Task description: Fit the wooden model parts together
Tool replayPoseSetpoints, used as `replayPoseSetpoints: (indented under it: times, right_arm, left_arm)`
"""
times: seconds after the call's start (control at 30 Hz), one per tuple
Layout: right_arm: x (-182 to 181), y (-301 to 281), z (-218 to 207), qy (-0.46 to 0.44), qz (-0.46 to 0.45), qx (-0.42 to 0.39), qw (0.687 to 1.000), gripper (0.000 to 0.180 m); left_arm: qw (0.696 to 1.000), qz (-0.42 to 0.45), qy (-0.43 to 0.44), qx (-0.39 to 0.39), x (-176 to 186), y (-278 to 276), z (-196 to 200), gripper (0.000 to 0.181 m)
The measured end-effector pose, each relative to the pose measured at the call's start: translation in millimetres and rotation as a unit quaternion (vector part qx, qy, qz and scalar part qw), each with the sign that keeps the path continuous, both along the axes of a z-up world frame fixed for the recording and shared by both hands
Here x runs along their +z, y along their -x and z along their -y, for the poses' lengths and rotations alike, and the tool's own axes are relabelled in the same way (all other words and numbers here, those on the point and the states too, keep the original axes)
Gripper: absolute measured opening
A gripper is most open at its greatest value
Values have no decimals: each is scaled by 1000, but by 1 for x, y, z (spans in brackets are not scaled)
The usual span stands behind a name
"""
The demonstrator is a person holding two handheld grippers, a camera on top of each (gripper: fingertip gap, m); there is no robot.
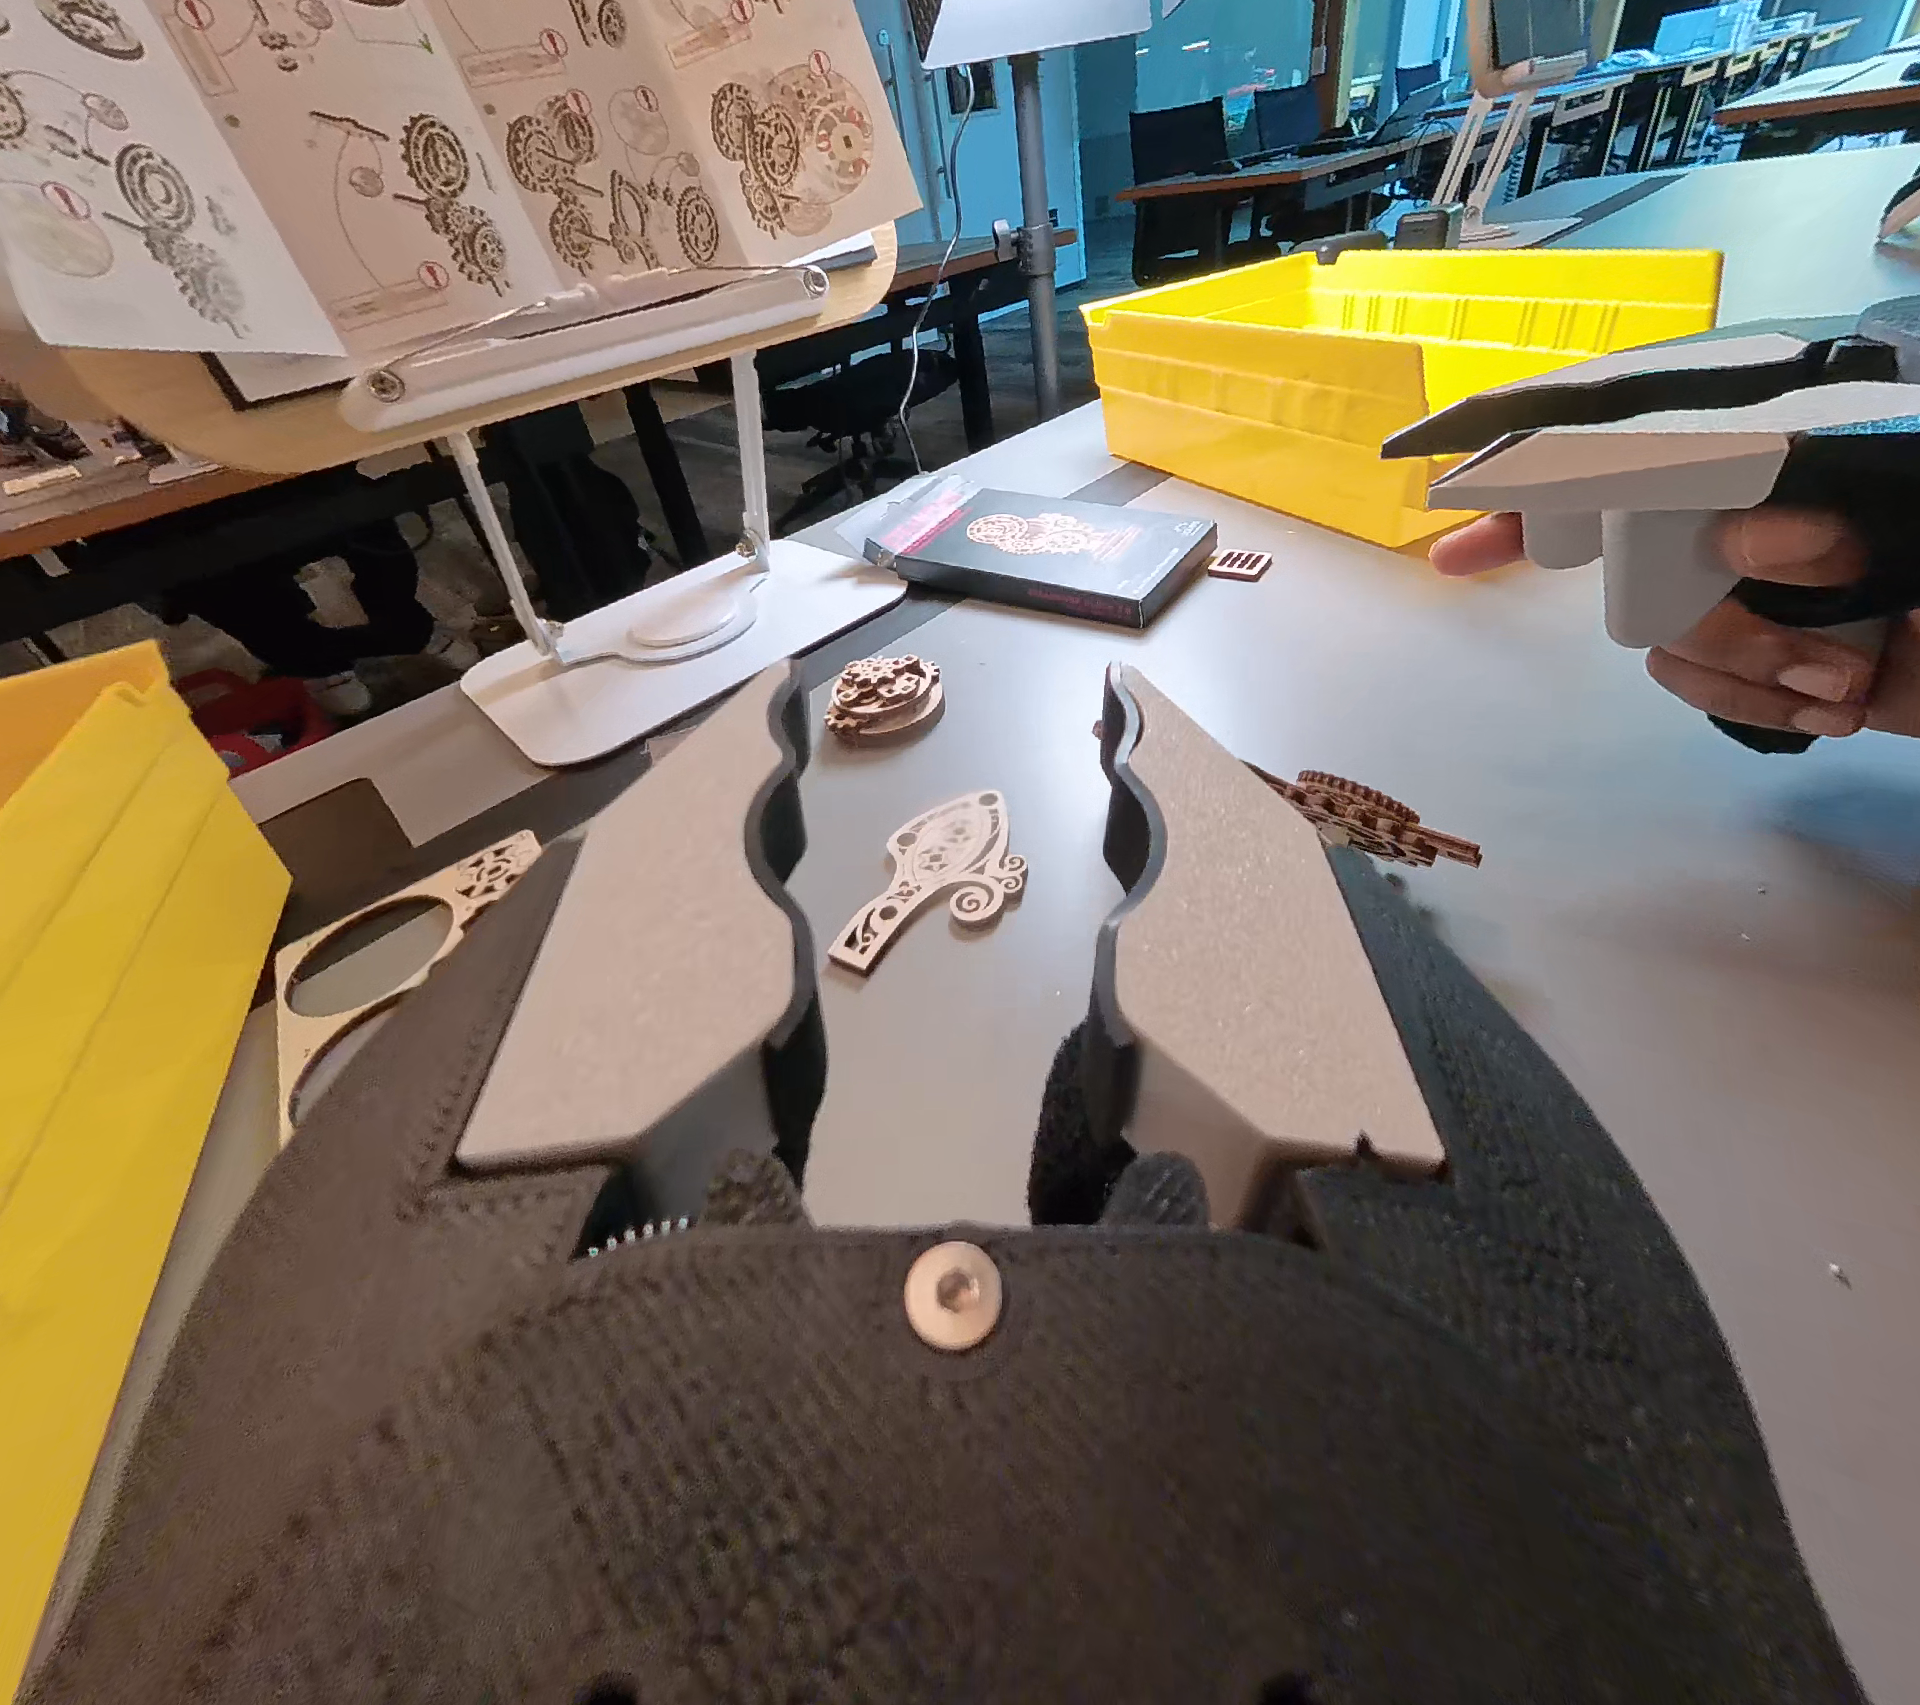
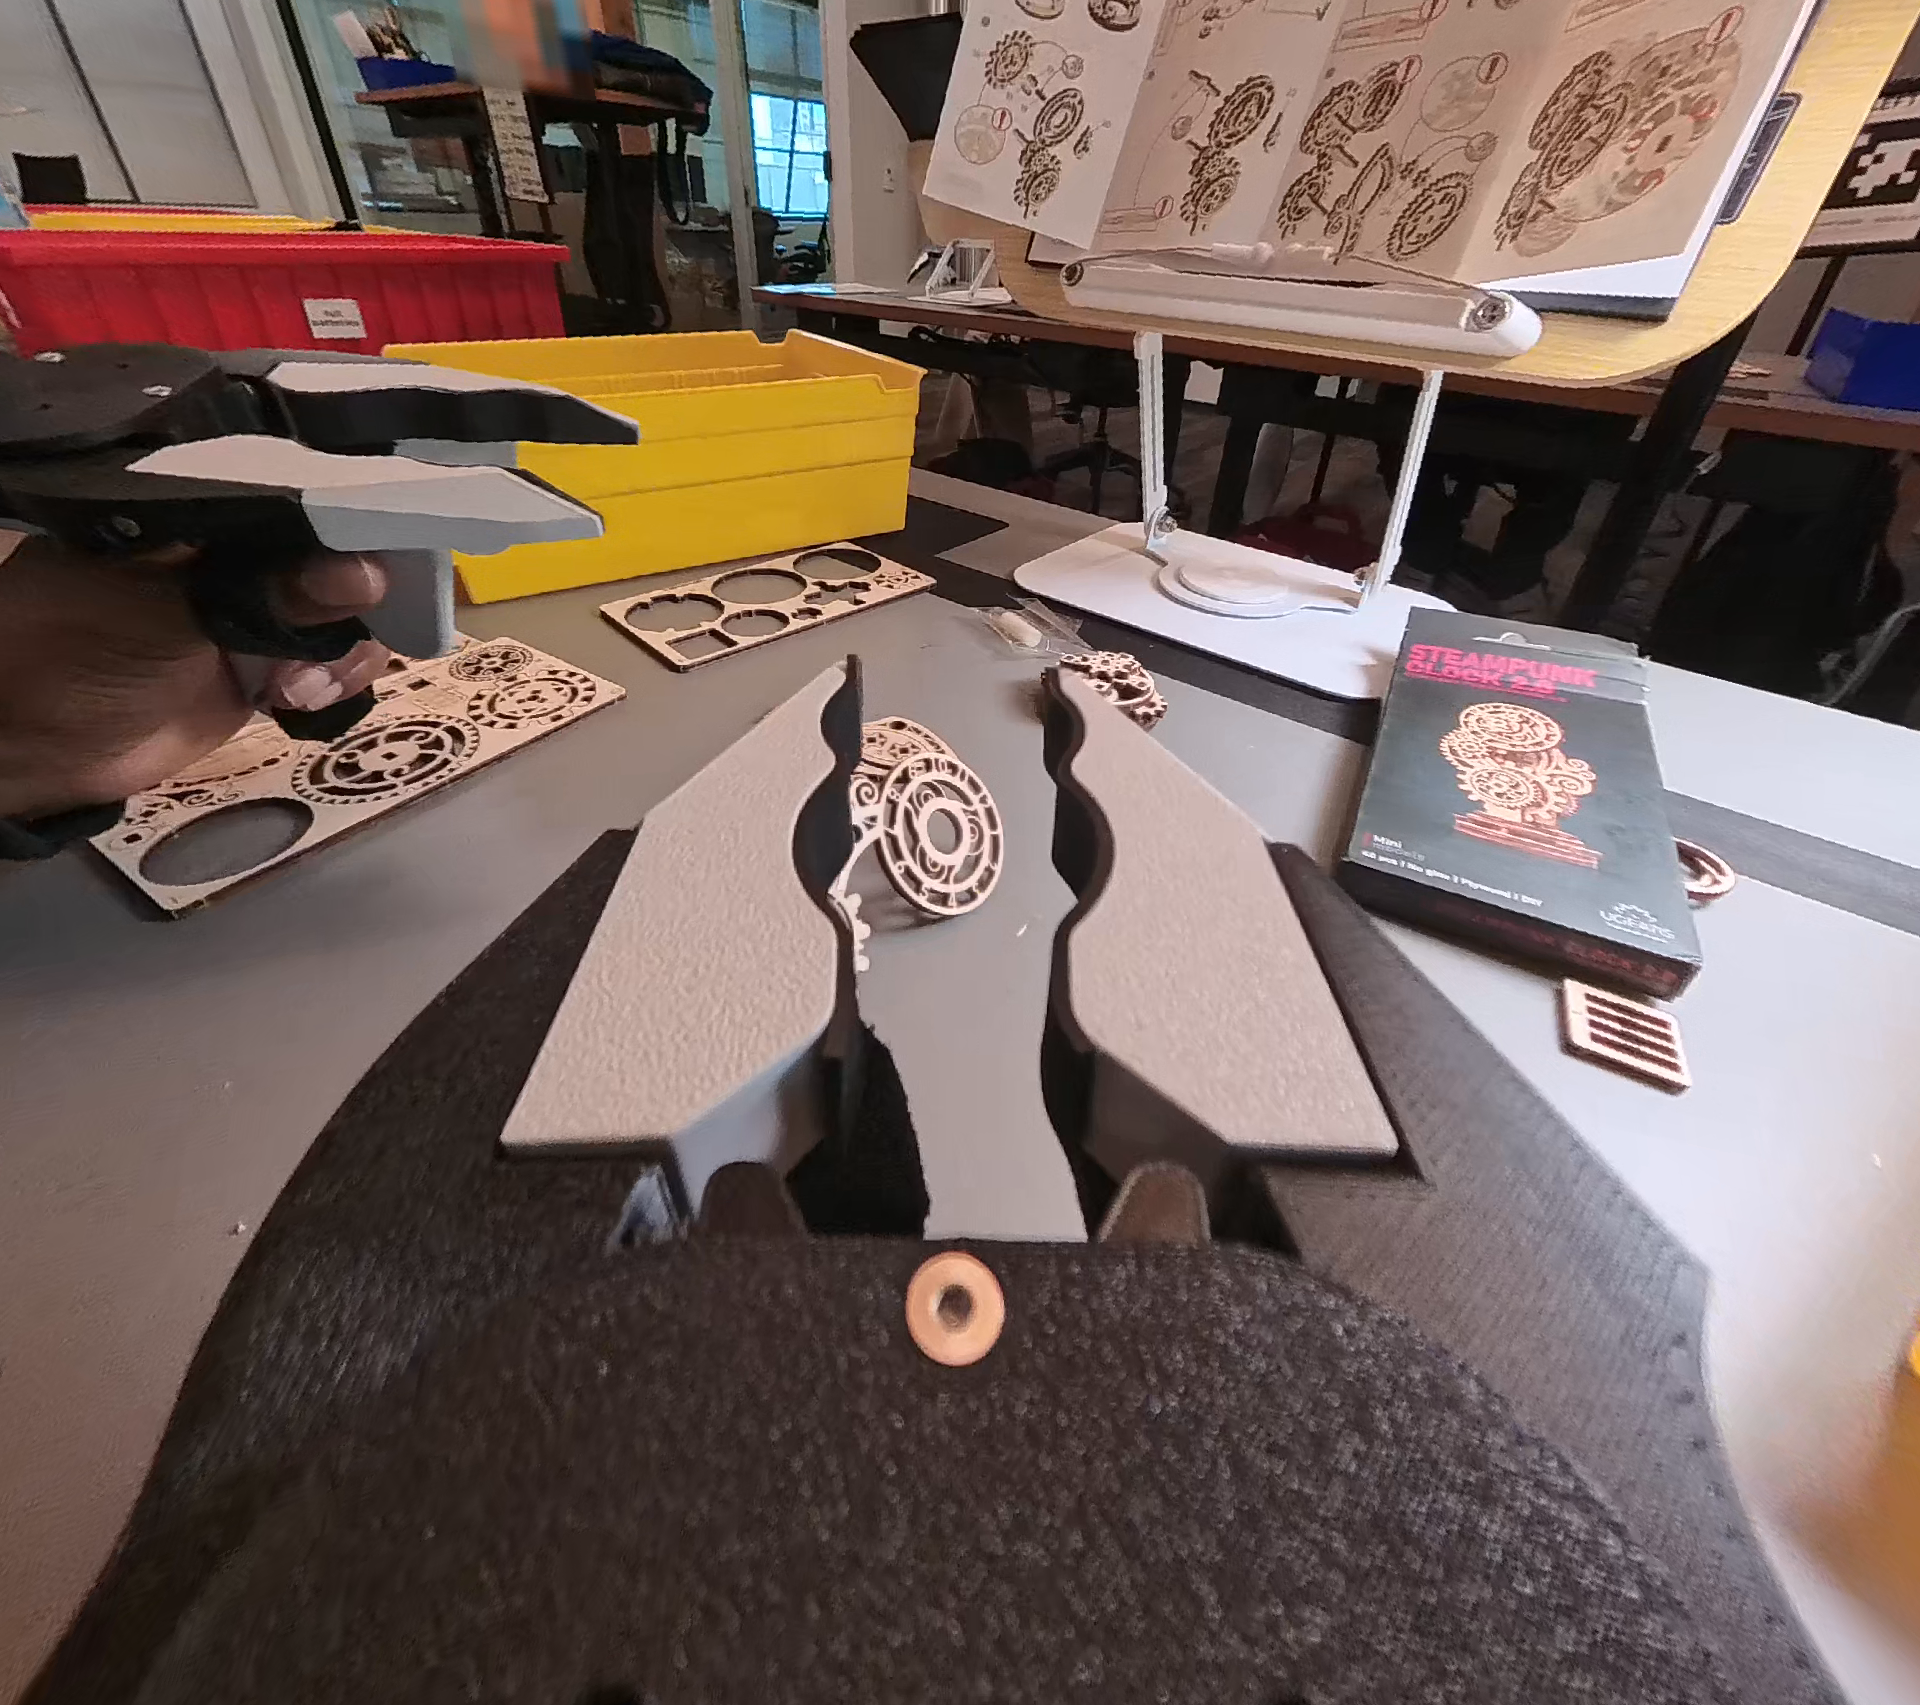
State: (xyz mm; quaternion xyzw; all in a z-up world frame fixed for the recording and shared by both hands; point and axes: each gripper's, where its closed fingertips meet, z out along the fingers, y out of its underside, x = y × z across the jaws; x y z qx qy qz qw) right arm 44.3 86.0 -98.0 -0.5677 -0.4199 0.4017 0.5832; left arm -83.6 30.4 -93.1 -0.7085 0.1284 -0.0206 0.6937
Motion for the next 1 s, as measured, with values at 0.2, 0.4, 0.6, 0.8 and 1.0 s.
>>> replayPoseSetpoints:
  times: [0.2,0.4,0.6,0.8,1.0]
  right_arm:
    - [-3,-2,-3,18,-3,2,1000,32]
    - [1,-7,-1,30,-16,11,999,32]
    - [0,-9,-1,35,-18,11,999,32]
    - [0,-9,0,42,-21,16,999,31]
    - [2,-10,5,41,-24,27,998,31]
  left_arm:
    - [1000,22,2,-6,0,1,2,55]
    - [1000,19,10,-1,-7,2,2,55]
    - [999,30,14,-3,-9,3,3,54]
    - [999,31,17,-6,-11,1,3,54]
    - [999,29,20,-9,-12,-1,4,53]
